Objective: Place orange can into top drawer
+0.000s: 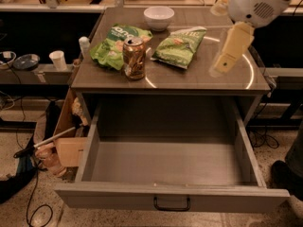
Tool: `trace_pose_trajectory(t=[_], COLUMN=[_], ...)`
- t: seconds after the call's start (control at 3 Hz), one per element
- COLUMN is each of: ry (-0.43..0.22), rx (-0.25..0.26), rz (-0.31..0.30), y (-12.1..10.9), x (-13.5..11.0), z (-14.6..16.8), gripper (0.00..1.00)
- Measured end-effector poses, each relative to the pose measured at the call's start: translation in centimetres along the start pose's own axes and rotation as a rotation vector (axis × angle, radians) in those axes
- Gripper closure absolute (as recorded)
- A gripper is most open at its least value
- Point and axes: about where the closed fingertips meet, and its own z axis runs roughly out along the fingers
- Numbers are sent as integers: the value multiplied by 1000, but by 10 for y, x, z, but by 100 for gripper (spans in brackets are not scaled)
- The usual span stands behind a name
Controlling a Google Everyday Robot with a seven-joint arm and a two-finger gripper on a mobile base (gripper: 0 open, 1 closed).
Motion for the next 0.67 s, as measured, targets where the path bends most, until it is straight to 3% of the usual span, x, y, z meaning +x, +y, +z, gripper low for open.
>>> trace_pose_trajectory(t=[0.33, 0.67], ry=[-126, -126], rx=[-51, -51], rz=[23, 23], y=[-5, -5], x=[-16, -16], z=[7, 7], gripper=[0, 0])
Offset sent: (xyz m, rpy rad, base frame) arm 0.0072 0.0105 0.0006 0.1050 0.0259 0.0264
